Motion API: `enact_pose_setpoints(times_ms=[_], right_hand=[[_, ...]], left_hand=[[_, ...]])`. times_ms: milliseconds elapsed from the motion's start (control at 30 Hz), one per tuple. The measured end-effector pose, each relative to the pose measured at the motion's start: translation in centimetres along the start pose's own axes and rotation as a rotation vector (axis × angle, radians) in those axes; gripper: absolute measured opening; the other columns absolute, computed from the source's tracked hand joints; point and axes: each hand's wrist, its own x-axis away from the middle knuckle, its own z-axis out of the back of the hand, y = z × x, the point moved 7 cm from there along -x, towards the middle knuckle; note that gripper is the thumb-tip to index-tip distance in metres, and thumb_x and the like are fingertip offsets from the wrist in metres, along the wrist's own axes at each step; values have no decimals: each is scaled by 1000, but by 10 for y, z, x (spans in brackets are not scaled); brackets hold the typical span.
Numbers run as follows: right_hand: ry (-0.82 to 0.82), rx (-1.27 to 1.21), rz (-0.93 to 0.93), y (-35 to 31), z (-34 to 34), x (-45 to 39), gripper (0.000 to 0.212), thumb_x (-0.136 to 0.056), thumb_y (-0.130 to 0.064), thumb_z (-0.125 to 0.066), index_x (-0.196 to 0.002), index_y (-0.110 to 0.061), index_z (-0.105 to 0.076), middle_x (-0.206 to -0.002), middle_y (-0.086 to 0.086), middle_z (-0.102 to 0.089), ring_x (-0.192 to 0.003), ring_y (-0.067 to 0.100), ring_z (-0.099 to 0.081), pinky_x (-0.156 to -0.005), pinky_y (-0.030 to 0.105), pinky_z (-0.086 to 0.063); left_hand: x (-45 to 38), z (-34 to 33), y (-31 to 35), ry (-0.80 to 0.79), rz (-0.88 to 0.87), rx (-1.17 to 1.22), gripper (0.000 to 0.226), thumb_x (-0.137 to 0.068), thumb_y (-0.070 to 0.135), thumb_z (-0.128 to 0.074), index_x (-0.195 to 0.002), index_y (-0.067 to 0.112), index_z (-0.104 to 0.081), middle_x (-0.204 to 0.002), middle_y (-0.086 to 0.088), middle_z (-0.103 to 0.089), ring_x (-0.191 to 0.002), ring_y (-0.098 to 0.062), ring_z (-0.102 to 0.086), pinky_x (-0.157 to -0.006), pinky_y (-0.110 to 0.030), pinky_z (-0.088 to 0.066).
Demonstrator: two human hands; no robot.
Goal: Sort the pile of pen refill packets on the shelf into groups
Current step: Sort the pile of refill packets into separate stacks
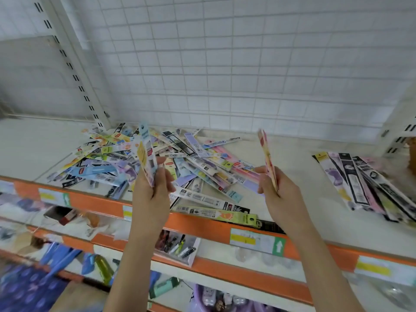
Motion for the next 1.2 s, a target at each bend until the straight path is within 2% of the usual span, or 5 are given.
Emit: enact_pose_setpoints(times_ms=[100, 267, 500, 700, 1200], right_hand=[[-8, 33, 13, 1, 4, 2, 9, -97, -24, -46, -100, -24, -54, -51, -10, -54, -47, 15, -39, -44, 19, -32], [12, 54, -57, 10, 14, 8, 24, -95, -31, -49, -86, -10, -54, -58, 7, -45, -52, 21, -39, -51, 32, -32], [42, 70, -67, 12, 27, 11, 29, -96, -29, -47, -87, -2, -54, -78, 28, -59, -56, 24, -41, -51, 31, -31], [38, 76, -66, 16, 33, 13, 29, -96, -27, -48, -84, -2, -52, -58, 7, -41, -53, 20, -35, -48, 20, -30], [-32, 154, 2, 17, 26, 9, 31, -97, -28, -46, -68, -17, -43, -65, 19, -54, -51, 19, -36, -46, 23, -27]], left_hand=[[3, 6, 4, -19, 36, -166, 19, -99, 23, -40, -92, 10, -52, -68, -11, -53, -57, -8, -53, -58, -11, -42], [10, -18, -8, -371, 14, -698, 18, -92, 28, -56, -82, 15, -65, -51, 3, -44, -43, -6, -39, -44, -17, -28], [16, -55, -17, -670, 121, -778, 23, -83, 34, -66, -98, 16, -68, -81, 5, -48, -74, -13, -53, -55, -18, -38], [12, -73, -27, -899, 270, -701, 21, -80, 28, -74, -79, 12, -60, -62, 3, -50, -38, -3, -39, -36, -11, -30], [-4, -53, 10, -487, -114, -525, 21, -97, 17, -46, -78, 25, -43, -62, 8, -55, -47, -4, -47, -48, -13, -35]])
